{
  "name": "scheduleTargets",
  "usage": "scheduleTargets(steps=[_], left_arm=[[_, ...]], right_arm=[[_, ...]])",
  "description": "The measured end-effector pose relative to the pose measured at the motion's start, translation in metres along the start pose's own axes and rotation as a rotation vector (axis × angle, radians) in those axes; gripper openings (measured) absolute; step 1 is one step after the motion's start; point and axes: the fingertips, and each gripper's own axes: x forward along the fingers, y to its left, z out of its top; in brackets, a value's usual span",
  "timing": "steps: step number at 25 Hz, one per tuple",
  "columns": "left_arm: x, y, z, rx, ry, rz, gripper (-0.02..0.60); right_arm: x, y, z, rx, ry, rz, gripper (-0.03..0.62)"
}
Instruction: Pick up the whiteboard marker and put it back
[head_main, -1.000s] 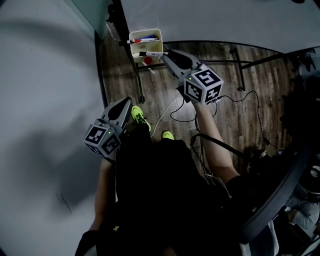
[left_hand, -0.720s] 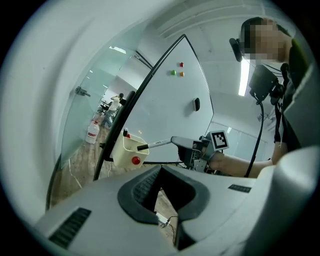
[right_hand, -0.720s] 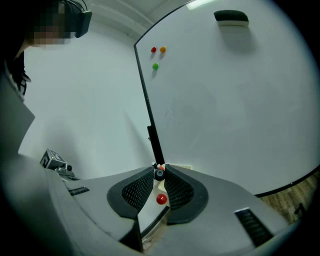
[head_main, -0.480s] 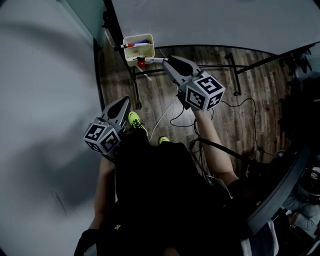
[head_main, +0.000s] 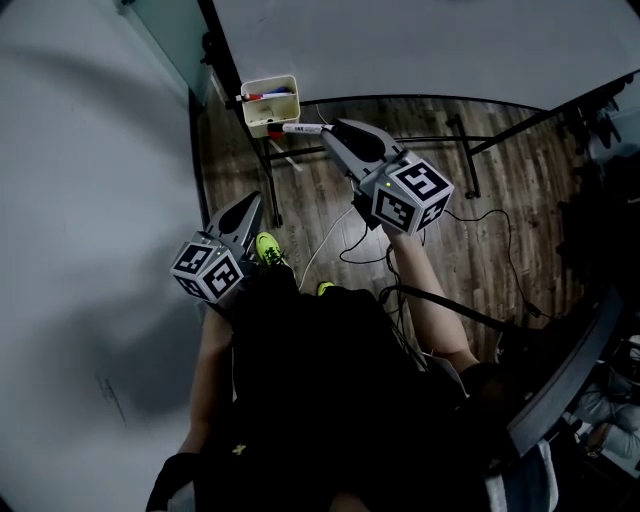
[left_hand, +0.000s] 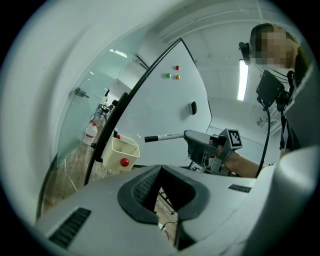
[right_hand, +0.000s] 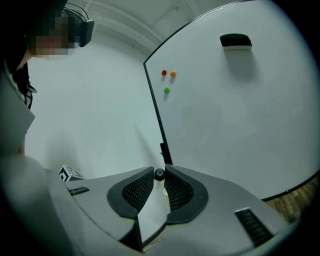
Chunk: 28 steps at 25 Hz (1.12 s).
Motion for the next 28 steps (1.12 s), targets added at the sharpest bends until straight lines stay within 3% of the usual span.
scheduleTargets(steps=[28], left_arm=[[0.023,0.003,0.0,0.003,0.017,-0.03,0.031]], right_arm=[[-0.03,0.027,0.039,-0.042,-0.059,0.03,0.072]])
